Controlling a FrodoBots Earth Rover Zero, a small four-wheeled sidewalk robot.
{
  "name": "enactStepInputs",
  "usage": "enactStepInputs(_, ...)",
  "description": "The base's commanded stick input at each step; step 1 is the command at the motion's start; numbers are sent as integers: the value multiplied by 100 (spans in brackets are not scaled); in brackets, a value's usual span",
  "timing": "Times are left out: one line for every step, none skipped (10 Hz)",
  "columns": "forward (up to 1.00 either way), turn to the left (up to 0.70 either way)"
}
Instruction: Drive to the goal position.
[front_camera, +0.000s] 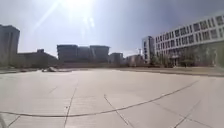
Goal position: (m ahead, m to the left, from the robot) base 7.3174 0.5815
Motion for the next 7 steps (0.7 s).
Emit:
enactStepInputs(70,2)
enactStepInputs(70,2)
enactStepInputs(70,2)
enactStepInputs(70,2)
enactStepInputs(70,2)
enactStepInputs(70,2)
enactStepInputs(70,2)
